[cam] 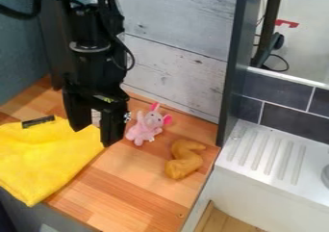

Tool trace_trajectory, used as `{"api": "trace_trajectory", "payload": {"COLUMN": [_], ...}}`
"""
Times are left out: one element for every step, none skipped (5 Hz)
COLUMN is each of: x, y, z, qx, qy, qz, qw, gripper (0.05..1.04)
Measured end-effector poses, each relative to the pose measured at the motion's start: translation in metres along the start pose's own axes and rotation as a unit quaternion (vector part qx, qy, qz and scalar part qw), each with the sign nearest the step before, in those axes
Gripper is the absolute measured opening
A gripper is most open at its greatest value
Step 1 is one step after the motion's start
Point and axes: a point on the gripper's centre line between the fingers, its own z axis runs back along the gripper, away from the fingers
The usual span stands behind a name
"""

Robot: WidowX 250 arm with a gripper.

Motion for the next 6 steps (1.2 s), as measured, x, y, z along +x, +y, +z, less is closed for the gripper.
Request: {"api": "trace_trajectory", "payload": {"x": [-0.001,0.016,0.034,0.042,0.050,0.060], "y": [-0.001,-0.021,-0.046,-0.059,-0.063,-0.070], "z": [-0.006,-0.016,-0.029,-0.040,-0.051,-0.058], "qx": [-0.003,0.015,0.015,0.016,0.017,0.032], "qy": [0.011,-0.006,0.007,0.018,0.018,0.020], "qz": [0.000,-0.051,-0.088,-0.108,-0.129,-0.150], "qw": [0.9999,0.9986,0.9959,0.9938,0.9913,0.9880], "gripper": [1.002,1.002,1.002,1.002,1.002,1.002]}}
